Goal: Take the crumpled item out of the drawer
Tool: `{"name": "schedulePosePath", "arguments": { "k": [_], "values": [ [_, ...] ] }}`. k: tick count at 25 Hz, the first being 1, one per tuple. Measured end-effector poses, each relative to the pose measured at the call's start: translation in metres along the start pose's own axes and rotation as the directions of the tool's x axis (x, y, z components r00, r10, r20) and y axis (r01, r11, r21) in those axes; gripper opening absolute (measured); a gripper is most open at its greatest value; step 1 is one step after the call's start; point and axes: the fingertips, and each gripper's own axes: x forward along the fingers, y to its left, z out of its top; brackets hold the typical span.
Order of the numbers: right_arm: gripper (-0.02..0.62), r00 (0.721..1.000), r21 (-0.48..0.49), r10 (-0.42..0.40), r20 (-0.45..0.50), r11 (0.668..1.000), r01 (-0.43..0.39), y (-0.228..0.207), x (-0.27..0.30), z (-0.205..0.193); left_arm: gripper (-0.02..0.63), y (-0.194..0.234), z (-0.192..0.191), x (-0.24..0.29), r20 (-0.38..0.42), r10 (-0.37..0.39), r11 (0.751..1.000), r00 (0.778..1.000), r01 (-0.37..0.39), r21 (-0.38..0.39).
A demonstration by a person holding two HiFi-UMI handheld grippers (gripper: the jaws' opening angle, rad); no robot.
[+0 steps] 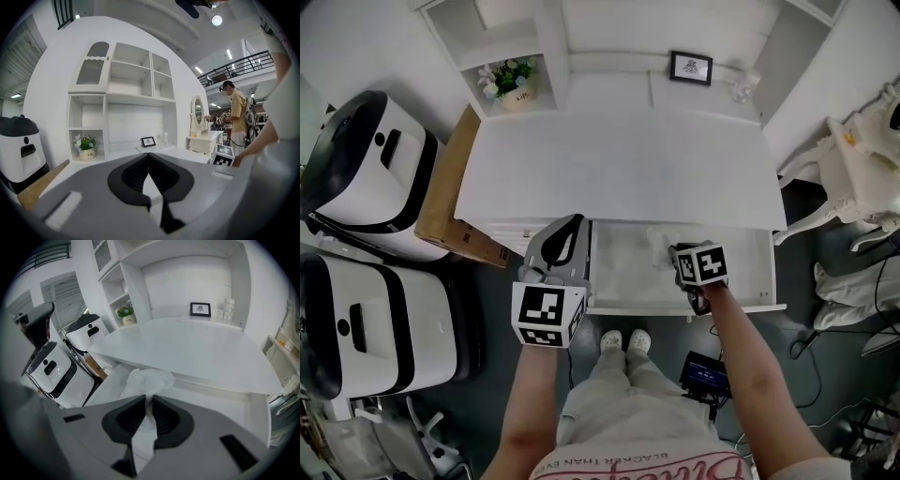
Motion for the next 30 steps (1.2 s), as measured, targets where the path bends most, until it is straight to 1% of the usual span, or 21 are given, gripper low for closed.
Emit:
{"name": "schedulePosePath", "arguments": {
  "k": [6, 10, 18, 25, 30],
  "values": [
    [0.054, 0.997, -0.037, 0.002, 0.071, 0.999, 0.001, 0.009, -0.032, 0.014, 0.011, 0.001, 0.019, -0.011, 0.043, 0.021, 1.0, 0.999, -0.021, 0.003],
    [0.054, 0.993, -0.075, -0.006, 0.12, 0.997, 0.015, 0.012, -0.052, 0.024, 0.011, 0.003, 0.03, -0.019, 0.067, 0.037, 0.999, 0.997, -0.038, 0.019],
    [0.054, 0.975, -0.097, -0.007, 0.221, 0.995, 0.029, 0.014, -0.091, 0.045, 0.011, -0.006, 0.054, -0.025, 0.122, 0.035, 0.998, 0.992, -0.041, 0.04],
    [0.054, 0.947, -0.152, -0.011, 0.32, 0.986, 0.063, 0.026, -0.125, 0.062, 0.011, -0.009, 0.073, -0.034, 0.166, 0.037, 0.997, 0.985, -0.047, 0.055],
    [0.054, 0.917, -0.193, -0.026, 0.397, 0.975, 0.111, 0.039, -0.153, 0.076, 0.011, -0.012, 0.086, -0.04, 0.199, 0.036, 0.997, 0.979, -0.05, 0.064]
  ]
}}
